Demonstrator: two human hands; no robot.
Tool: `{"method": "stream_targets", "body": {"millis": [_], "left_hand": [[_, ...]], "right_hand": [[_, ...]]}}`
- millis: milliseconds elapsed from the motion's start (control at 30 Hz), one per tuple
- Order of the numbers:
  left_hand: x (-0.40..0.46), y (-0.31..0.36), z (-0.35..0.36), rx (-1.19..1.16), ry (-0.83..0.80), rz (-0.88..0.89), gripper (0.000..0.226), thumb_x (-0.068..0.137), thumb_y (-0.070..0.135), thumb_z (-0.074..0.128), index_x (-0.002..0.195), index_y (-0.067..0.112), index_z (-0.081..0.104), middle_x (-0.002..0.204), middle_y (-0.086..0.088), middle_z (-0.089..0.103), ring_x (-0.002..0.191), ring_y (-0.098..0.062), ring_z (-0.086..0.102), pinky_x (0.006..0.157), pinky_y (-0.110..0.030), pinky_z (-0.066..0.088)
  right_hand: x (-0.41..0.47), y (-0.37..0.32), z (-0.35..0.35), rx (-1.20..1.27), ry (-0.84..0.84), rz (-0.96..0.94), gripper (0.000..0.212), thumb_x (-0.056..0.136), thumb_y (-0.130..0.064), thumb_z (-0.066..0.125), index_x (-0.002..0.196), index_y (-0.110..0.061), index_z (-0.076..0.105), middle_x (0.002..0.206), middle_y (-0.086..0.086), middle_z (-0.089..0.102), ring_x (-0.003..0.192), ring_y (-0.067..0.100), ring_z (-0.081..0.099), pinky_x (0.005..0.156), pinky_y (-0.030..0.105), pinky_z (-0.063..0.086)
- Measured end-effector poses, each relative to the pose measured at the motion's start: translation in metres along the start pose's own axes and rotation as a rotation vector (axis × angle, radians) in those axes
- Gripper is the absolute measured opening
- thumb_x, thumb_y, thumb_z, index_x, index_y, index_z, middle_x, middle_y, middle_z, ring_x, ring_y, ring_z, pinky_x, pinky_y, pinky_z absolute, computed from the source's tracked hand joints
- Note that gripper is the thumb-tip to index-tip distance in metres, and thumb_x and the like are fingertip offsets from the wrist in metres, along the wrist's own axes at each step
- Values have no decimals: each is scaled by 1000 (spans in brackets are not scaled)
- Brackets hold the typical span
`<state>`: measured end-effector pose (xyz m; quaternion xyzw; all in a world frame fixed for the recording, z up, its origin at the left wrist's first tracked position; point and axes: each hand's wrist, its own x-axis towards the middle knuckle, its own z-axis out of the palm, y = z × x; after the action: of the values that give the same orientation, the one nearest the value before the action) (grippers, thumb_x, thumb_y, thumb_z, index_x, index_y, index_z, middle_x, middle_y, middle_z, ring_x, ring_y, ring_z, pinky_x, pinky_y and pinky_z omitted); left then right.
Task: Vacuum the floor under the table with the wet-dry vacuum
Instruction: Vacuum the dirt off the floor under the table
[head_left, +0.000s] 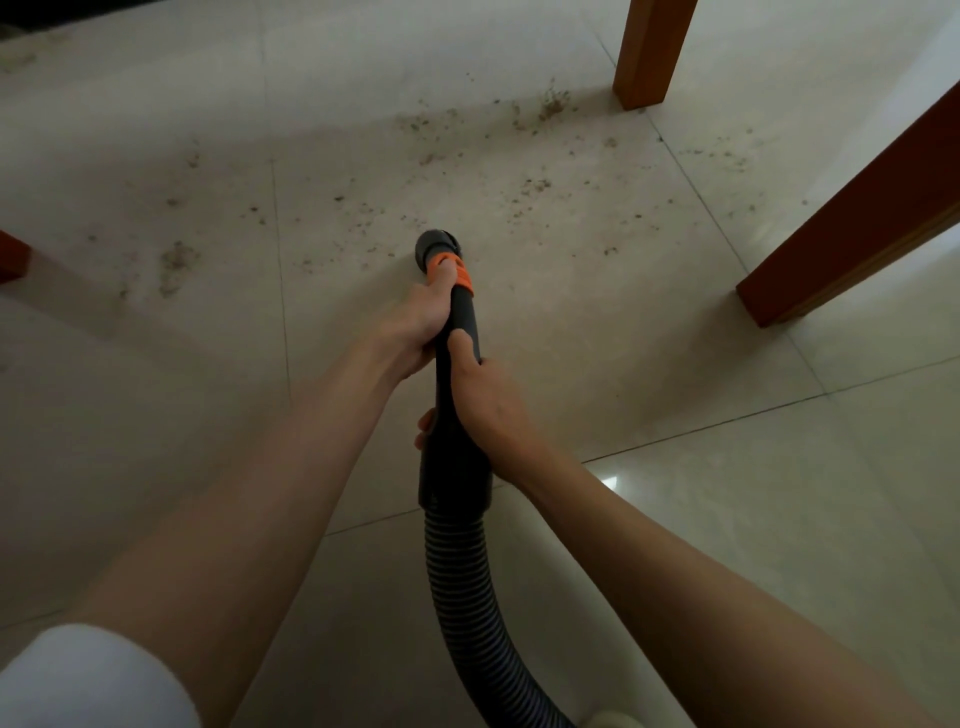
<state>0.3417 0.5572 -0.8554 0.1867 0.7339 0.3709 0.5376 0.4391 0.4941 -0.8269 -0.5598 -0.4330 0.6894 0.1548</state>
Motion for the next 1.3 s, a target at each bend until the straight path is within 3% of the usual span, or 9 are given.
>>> {"method": "stream_targets", "body": {"millis": [133,300,433,500,633,867,1033,1200,1300], "left_hand": [[-16,-9,10,7,-16,-2,49,98,50,35,87,5,52,77,-9,54,66,-20,53,58,-30,44],[-36,-20,24,10,-47,7,46,99,47,34,105,4,50,76,-8,52,64,-18,51,55,-29,41],[-51,-23,33,39,-79,-1,43,100,45,32,92,6,49,77,-8,52,66,-18,51,56,-28,41],[-55,-22,36,50,-115,-9,42,100,44,31,84,10,50,77,-8,51,65,-18,50,56,-27,41],[-58,-20,41,35,-167,-7,41,101,42,34,101,5,50,75,-8,48,63,-17,48,55,-28,39],[-53,-16,49,60,-162,10,40,100,43,33,85,10,49,75,-8,48,63,-18,48,59,-29,41],[-37,-12,42,80,-60,17,43,100,46,32,109,7,49,75,-7,49,63,-18,49,55,-29,40],[-24,6,36,88,-71,12,43,101,44,31,84,8,48,73,-8,48,62,-18,48,57,-29,41],[-13,14,36,83,-77,23,41,100,44,33,94,7,49,76,-8,49,63,-18,49,58,-30,43]], "right_hand": [[-18,9,-9,40,-27,-1,42,97,-42,33,76,-10,50,70,20,65,65,37,67,74,50,56],[-39,22,-18,63,3,19,43,98,-43,32,78,-10,50,62,14,64,63,35,67,75,48,57],[-51,29,-22,88,25,25,45,99,-46,30,77,-12,49,61,13,65,74,39,69,80,51,56],[-55,29,-25,100,29,31,45,99,-47,29,78,-13,49,62,13,65,76,39,69,81,51,56],[-58,29,-28,104,63,20,45,100,-46,30,76,-13,49,62,14,64,74,38,68,80,51,56],[-54,29,-36,125,50,8,43,100,-45,31,79,-11,48,61,15,63,65,35,65,78,51,56],[-38,23,-34,70,24,-22,43,99,-41,31,77,-10,49,67,19,65,64,37,66,74,48,56],[-15,11,-27,36,57,-49,47,97,-44,32,73,-8,51,84,28,69,74,42,68,75,53,56],[-3,6,-28,58,70,-37,46,95,-45,34,71,-9,50,86,28,69,74,42,68,74,54,56]]}}
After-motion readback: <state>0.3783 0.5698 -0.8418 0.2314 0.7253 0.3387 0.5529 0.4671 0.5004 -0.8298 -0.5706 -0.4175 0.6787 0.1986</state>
